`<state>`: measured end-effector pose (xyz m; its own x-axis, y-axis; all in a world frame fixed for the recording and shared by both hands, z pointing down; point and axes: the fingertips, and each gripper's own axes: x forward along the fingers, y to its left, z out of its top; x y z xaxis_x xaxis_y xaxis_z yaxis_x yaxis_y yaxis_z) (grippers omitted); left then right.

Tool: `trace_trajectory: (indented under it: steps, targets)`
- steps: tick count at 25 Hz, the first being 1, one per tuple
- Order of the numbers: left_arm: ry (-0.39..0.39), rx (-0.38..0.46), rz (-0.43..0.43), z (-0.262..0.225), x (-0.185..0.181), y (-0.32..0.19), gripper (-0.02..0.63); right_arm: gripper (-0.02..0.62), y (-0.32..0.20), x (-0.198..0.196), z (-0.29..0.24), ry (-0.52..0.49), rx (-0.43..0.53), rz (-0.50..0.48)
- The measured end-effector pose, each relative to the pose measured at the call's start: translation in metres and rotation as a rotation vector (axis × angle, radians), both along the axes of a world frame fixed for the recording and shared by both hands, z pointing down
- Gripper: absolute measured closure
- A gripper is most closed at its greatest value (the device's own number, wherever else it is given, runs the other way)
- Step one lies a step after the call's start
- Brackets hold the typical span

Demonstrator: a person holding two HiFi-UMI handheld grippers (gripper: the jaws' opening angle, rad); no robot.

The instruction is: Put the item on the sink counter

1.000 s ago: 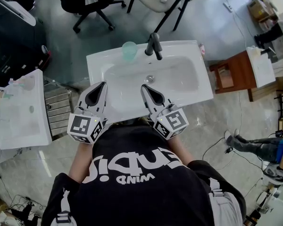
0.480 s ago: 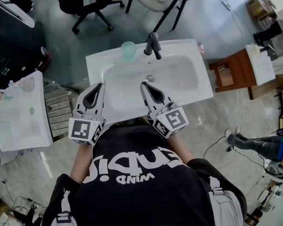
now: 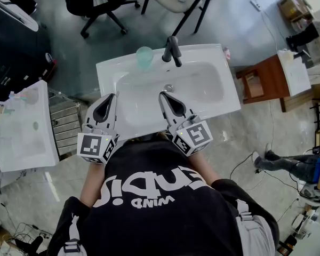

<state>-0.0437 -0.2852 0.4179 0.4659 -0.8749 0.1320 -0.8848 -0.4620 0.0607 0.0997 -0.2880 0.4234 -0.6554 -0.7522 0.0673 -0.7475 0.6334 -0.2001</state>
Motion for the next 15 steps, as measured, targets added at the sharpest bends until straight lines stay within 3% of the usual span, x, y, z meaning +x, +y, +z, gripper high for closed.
trace_trajectory:
  steps: [15]
  targets:
    - [0.004,-0.029,-0.004,0.0058,0.0059,-0.0003,0.586,0.577,-0.002,0.0047,0.0009,0.01,0.003,-0.005]
